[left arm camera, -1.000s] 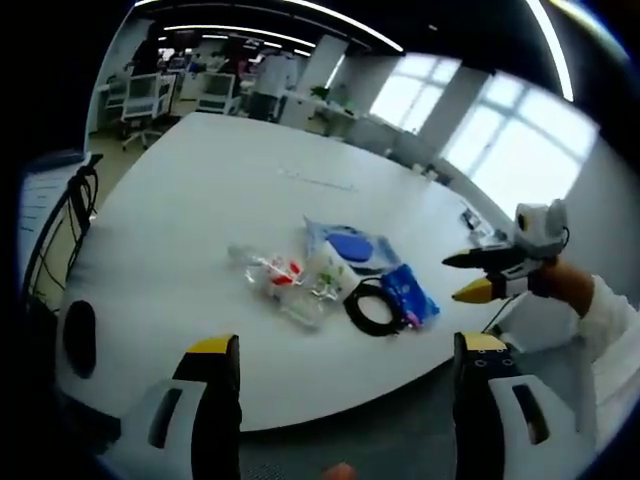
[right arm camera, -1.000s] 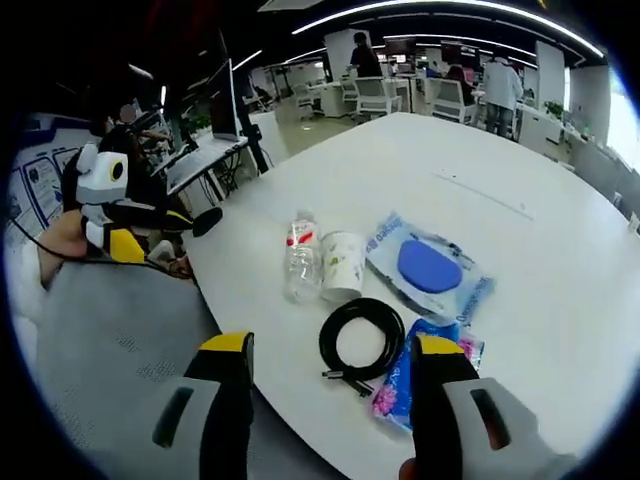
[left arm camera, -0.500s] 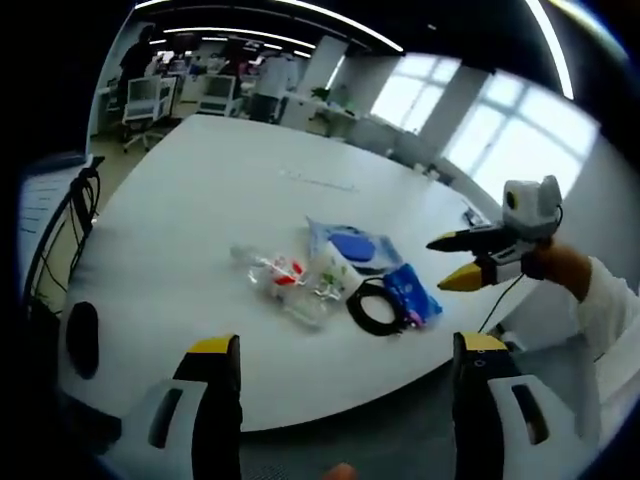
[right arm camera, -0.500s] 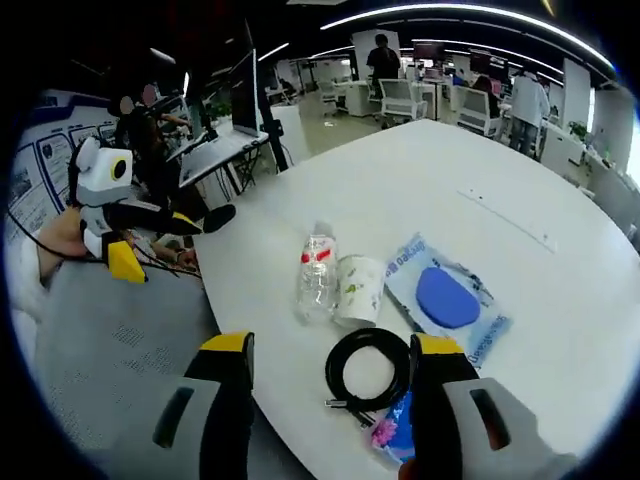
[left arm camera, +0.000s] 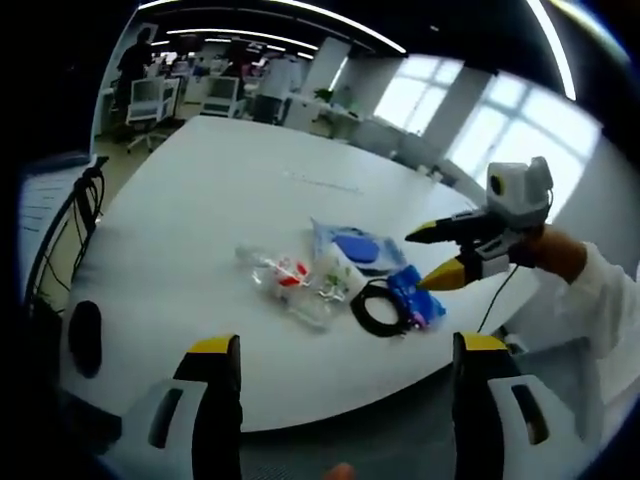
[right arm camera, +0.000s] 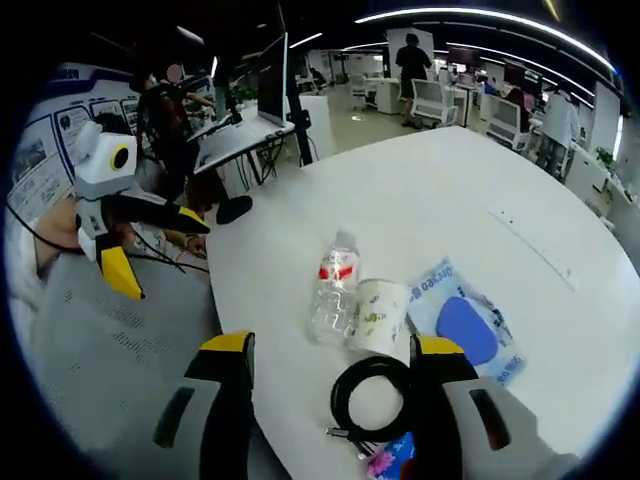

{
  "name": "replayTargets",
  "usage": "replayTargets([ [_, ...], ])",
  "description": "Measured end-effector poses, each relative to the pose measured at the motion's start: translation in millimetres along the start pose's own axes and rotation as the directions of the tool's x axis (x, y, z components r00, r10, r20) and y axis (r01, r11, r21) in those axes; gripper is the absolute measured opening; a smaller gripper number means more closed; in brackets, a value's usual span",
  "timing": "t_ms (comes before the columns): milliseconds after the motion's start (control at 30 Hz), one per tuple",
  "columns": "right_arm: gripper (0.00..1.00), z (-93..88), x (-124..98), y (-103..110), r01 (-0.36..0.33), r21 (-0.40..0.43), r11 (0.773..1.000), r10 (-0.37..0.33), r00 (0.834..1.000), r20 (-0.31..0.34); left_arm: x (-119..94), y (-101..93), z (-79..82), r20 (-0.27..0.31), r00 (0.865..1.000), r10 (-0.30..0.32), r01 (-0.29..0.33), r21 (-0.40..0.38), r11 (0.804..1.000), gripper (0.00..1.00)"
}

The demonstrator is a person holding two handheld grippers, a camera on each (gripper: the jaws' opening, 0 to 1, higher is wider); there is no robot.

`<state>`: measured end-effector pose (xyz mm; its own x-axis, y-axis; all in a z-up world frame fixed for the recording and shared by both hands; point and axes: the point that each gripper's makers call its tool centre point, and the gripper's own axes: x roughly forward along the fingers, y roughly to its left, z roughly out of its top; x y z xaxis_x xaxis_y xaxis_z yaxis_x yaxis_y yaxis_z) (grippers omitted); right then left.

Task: Arrange the tabletop items into an orderly group along one side of the table until the central work area is clear of visible clutter.

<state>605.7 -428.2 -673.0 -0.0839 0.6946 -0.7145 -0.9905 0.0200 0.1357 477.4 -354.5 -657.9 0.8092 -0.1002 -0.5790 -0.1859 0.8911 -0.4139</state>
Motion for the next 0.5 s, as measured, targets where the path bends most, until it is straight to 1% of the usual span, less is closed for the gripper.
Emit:
replayTargets([
  [200, 0.60, 4.7, 12, 9, -0.032, -0.020, 0.999, 0.032, 0.999, -0.011, -1, 4.8, 2.1, 0.013, 1.000, 0.015, -0.014, -0.015, 1.000, 0.84],
  [300, 0.60, 8.2, 18, 8, -0.041, -0.030, 0.999, 0.041, 0.999, -0.018, -1, 4.8, 4.5, 0.025, 1.000, 0.011, -0.011, -0.022, 1.000, 0.85],
  [433, 0.60, 13.5, 24, 10, -0.052, -0.036, 0.998, 0.051, 0.999, -0.019, -1, 3.3, 4.3, 0.022, 1.000, 0.008, -0.007, -0.005, 1.000, 0.87],
  [500, 0.60, 17.2, 30, 12, -0.062, -0.034, 0.997, 0.062, 0.998, -0.015, -1, 0.2, 5.5, 0.030, 1.000, -0.003, 0.003, -0.007, 1.000, 0.87],
])
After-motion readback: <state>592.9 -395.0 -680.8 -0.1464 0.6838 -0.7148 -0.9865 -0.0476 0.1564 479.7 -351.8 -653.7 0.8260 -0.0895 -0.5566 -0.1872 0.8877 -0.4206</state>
